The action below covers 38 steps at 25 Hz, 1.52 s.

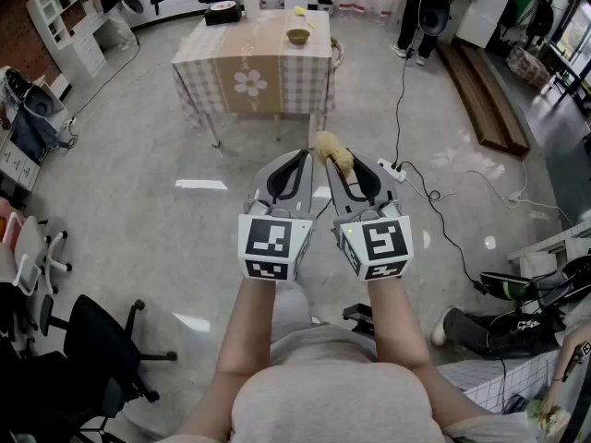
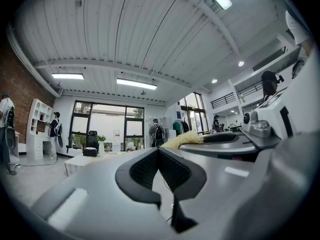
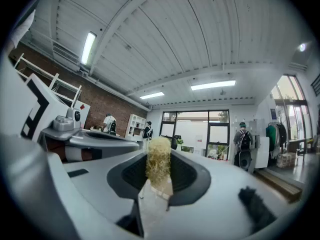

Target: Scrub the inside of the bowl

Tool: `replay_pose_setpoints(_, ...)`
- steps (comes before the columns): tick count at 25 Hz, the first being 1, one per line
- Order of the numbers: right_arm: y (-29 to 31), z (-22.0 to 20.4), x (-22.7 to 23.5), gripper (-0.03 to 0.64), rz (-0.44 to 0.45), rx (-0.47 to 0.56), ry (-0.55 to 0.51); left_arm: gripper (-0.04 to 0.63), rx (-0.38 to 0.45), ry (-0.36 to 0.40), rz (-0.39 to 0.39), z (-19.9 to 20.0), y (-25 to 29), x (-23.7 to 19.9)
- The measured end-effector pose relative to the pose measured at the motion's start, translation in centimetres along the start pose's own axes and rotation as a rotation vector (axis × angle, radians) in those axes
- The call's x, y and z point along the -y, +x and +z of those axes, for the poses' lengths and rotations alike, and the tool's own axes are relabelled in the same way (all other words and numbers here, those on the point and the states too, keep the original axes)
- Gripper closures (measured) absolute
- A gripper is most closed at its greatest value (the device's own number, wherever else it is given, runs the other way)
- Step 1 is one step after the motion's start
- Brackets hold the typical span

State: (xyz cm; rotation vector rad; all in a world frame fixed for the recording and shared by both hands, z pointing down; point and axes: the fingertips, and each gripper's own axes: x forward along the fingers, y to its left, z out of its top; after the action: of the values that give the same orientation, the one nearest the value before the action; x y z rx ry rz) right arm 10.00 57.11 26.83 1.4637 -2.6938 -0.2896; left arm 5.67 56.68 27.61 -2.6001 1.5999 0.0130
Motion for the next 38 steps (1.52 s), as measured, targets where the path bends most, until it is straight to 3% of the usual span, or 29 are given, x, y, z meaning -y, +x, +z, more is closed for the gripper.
replay_pose_setpoints(11, 4.1, -0.7, 1.0, 0.514, 0.0, 0.0, 0.015, 0.589, 0.003, 0.022, -0.031, -0.3, 3.5, -2.5)
replay_pose_setpoints(38, 24.1, -2.5, 8.3, 0.514, -0.076, -0.012, 0.039, 0.59, 0.008, -0.011, -0.096, -1.7, 20.4, -16.6)
